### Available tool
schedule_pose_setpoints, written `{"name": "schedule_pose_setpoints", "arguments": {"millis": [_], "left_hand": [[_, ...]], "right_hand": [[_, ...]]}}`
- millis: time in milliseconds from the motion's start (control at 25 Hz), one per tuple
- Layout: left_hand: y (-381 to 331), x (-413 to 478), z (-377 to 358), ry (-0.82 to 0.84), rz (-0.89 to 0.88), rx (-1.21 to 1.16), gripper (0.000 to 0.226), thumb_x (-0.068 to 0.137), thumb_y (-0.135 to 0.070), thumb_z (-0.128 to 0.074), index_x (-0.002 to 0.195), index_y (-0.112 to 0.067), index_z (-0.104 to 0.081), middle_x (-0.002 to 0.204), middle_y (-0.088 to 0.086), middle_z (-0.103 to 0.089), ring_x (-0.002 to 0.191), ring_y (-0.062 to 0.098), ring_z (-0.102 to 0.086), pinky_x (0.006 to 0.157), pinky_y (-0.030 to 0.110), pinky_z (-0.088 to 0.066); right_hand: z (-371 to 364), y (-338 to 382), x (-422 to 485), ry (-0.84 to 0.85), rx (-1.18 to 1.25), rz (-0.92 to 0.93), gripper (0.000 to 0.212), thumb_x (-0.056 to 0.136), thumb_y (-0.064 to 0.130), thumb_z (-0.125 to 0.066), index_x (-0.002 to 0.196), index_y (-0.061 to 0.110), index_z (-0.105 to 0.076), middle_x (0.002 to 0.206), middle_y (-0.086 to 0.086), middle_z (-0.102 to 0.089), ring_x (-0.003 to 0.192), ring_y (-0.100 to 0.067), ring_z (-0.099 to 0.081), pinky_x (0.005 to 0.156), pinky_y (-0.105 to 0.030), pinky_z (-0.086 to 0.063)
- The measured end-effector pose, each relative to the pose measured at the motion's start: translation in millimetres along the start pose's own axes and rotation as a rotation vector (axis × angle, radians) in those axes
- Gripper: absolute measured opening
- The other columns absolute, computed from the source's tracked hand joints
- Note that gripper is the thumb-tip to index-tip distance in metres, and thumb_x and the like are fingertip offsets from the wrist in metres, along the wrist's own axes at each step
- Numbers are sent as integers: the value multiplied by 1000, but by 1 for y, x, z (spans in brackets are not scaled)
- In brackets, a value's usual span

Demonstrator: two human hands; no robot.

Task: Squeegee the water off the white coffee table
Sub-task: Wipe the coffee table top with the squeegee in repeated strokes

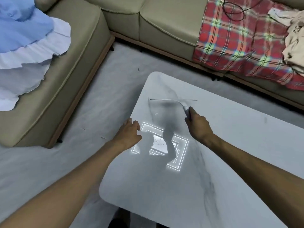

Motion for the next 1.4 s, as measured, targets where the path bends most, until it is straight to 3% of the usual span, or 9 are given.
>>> {"name": "schedule_pose_setpoints", "arguments": {"millis": [120,320,400,680,960,1080,1200,1280,1400], "left_hand": [[23,60,-31,11,-47,118,35,79,-21,-57,110,-13,-46,131,11,-33,133,27,-25,105,37,-32],[43,100,-65,75,-37,130,38,82,-16,-54,118,-5,-44,144,19,-25,140,32,-20,110,39,-29],[46,103,-77,122,-58,147,42,85,-14,-53,123,-2,-41,154,23,-11,147,33,-6,115,38,-23],[44,101,-74,177,-24,76,45,88,-9,-43,131,-2,-36,158,23,10,148,31,10,118,38,-16],[39,98,-75,148,7,112,44,84,-8,-45,128,-2,-40,158,26,9,148,34,8,118,37,-14],[37,100,-79,132,25,140,47,82,-15,-49,126,-3,-41,157,26,5,148,35,6,118,39,-18],[37,104,-83,133,59,174,54,80,-22,-51,129,-5,-37,157,27,6,148,36,7,117,40,-18],[37,105,-85,133,83,181,54,80,-22,-50,130,-5,-36,157,26,8,148,36,8,116,41,-18],[36,105,-87,115,111,173,52,79,-19,-48,128,-5,-36,157,25,10,148,34,10,115,41,-19]], "right_hand": [[-8,18,73,-105,-30,3,43,99,21,-41,139,9,-31,115,-26,-62,100,-48,-56,73,-40,-38],[-21,45,160,-128,-35,-34,34,99,19,-37,130,6,-38,118,-25,-59,106,-45,-53,73,-36,-33],[-35,51,176,-115,-57,-35,39,99,21,-37,135,9,-36,120,-24,-58,109,-44,-53,74,-36,-32],[-58,23,120,-44,-161,57,50,96,18,-37,145,24,-26,101,-27,-62,81,-43,-54,68,-37,-36],[-58,-47,17,138,-278,37,55,99,22,-37,150,30,-20,90,-18,-65,79,-41,-59,67,-40,-47],[-27,-42,40,2,-196,53,55,99,19,-40,150,22,-21,101,-26,-66,90,-46,-60,77,-44,-47],[-8,-45,106,-117,-96,-38,50,97,20,-38,144,19,-23,103,-28,-64,89,-49,-60,75,-42,-48],[-10,-48,137,-105,-1,-140,45,94,21,-33,138,20,-26,103,-28,-62,83,-45,-64,67,-48,-56],[-31,-53,133,-40,-12,-168,49,91,16,-33,140,18,-27,100,-25,-59,80,-44,-64,59,-47,-58]]}}
Point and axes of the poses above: each hand's wrist, its own x-axis towards the middle knuckle, its own z-axis out of the back of the hand, y = z × x, the point moved 9 cm from there along x, towards the middle knuckle
